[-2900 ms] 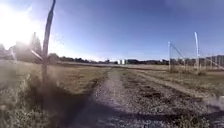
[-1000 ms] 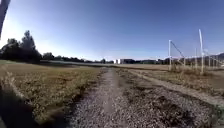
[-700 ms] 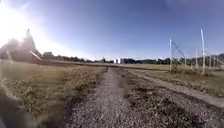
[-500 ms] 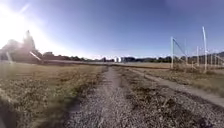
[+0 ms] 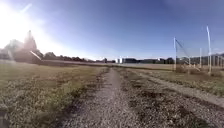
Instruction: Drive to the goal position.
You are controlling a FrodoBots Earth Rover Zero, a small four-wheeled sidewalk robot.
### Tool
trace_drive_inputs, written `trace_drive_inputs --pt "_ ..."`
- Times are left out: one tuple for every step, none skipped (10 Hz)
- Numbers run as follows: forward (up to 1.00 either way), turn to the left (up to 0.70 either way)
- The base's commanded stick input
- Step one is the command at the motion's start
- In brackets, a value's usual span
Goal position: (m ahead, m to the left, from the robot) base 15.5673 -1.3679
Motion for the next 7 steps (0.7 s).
trace_drive_inputs --pt "0.5 0.0" --pt "0.5 0.0" --pt "0.5 0.0" --pt "0.5 0.0" --pt "0.5 0.0" --pt "0.5 0.0" --pt "0.5 0.0"
